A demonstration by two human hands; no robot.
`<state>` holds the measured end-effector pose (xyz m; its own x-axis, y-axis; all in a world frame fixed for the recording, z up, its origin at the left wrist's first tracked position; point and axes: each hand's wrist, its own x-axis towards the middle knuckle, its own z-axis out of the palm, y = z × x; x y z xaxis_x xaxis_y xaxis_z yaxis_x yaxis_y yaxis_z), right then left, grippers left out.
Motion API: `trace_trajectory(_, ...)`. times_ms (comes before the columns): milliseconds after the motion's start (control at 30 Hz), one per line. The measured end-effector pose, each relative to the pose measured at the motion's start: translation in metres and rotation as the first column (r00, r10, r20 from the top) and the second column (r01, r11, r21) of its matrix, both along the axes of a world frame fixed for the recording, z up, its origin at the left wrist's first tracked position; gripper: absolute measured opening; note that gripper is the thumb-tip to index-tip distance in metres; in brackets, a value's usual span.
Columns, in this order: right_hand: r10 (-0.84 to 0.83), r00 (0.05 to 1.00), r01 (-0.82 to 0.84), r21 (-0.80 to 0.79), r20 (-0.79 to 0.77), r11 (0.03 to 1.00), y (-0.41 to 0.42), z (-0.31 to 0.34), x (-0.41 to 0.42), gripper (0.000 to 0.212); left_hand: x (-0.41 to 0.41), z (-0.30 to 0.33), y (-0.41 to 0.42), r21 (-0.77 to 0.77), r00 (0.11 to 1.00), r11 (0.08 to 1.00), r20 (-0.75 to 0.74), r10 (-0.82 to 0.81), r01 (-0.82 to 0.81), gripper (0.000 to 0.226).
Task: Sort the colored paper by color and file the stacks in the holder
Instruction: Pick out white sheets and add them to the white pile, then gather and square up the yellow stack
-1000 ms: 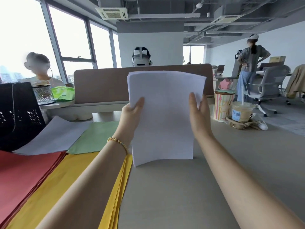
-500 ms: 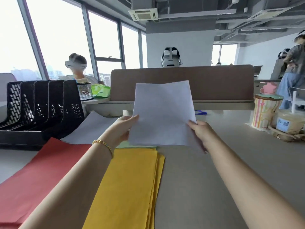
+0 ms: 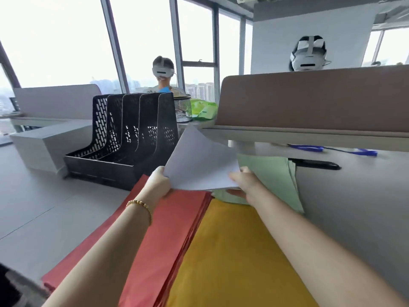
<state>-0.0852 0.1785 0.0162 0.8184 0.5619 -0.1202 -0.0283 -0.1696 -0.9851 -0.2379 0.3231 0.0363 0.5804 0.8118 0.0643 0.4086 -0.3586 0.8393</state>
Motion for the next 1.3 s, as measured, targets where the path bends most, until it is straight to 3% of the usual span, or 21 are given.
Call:
trace_trajectory(167,0.056,0.962,-0.012,-0.165,0.267,0.986,0.051,-0.011,0.007,0.051,0.031,-0.016,0.056,0.101,0.993,0.995,-0.112,0.018,-0.007,0.032)
trace_trajectory(300,0.182,0.889,-0.032,-0.339,0.420,0.940,0.079,-0.022,0.017,0.039,0.051,-0.028,0.074,0.305,0.944,0.952,-0.314,0.099,0.002,0.027)
trace_trajectory(433,0.402,0.741,0.091,-0.673,0.538,0.734,0.089,-0.029,0.018,0.040,0.060,-0.039,0.074,0.565,0.817,0.810,-0.534,0.216,0.155,0.054)
trace_trajectory(533,0.457,0.719,0.132,-0.747,0.525,0.651,0.079,-0.034,0.014,0.046,0.060,-0.042,0.073,0.695,0.752,0.662,-0.588,0.298,0.282,0.053)
trace_trajectory(733,0.339,0.758,0.183,-0.681,0.557,0.709,0.018,-0.026,0.003,0.043,0.057,-0.038,0.034,0.632,0.805,0.664,-0.589,0.077,0.399,0.039)
trace_trajectory(1000,0.147,0.806,0.342,-0.654,0.573,0.674,-0.086,-0.025,-0.041,0.044,0.028,-0.034,-0.064,0.461,0.854,0.743,-0.435,-0.286,0.484,0.037)
trace_trajectory(1167,-0.091,0.831,0.481,-0.627,0.549,0.613,-0.140,-0.027,-0.080,0.040,-0.005,-0.046,-0.110,0.340,0.785,0.741,-0.476,-0.395,0.579,0.044)
trace_trajectory(1300,-0.289,0.862,0.502,-0.623,0.416,0.600,-0.167,-0.031,-0.106,0.048,-0.029,-0.062,-0.128,0.274,0.727,0.759,-0.588,-0.354,0.591,0.051)
